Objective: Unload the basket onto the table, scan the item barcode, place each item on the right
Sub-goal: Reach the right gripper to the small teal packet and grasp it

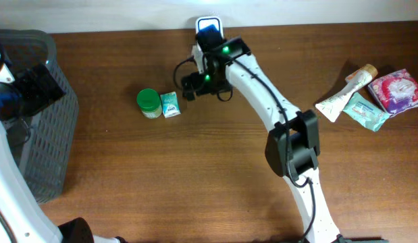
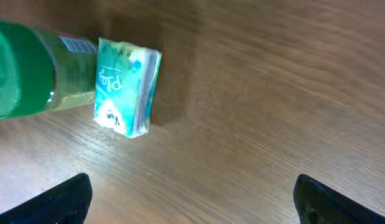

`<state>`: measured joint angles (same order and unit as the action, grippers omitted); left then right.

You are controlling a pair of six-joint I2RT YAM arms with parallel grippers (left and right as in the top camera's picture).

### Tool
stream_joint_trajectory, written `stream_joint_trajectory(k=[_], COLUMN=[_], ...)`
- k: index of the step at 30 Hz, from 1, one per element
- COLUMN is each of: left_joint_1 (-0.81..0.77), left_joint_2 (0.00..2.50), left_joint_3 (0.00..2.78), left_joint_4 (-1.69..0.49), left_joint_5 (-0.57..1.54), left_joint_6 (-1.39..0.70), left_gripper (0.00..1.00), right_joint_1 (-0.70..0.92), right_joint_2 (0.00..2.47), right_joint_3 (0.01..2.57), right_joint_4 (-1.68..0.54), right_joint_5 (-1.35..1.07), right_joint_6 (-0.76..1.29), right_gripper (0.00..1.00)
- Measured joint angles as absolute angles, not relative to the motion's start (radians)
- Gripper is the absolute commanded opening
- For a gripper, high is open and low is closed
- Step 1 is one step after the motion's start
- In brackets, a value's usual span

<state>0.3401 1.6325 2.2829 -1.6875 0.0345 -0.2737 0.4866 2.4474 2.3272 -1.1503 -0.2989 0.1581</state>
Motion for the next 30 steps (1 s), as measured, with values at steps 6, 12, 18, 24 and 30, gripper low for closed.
stream_joint_trajectory(k=[6, 12, 18, 24, 30], left_joint_1=[0.340, 0.340, 0.340, 0.340, 0.340], left_joint_2=[1.633, 1.633, 1.633, 1.633, 1.633], left_joint_3=[2.283, 2.283, 2.283, 2.283, 2.283], left_joint_4=[-1.687, -1.687, -1.687, -1.687, -1.687], left_joint_5=[0.035, 0.035, 0.035, 0.035, 0.035], left_joint_6=[-0.274, -0.274, -0.274, -0.274, -0.274], left_gripper=[0.99, 0.99, 0.99, 0.99, 0.99], right_joint_1=[0.500, 0.521, 0.565, 0.521, 0.341], right_joint_2=[2.449, 2.451, 2.487, 2.458, 2.386], right_joint_3=[2.143, 2.006, 2.004, 2.006, 2.000], right_joint_4=[-0.850, -0.612, -0.590, -0.766, -1.105], right_joint_5=[-0.358, -0.467, -0.490, -0.522, -0.474], right_joint_6=[0.292, 0.397, 0.452, 0.425, 0.256], right_gripper=[0.58, 0.53, 0.09, 0.04, 0.72])
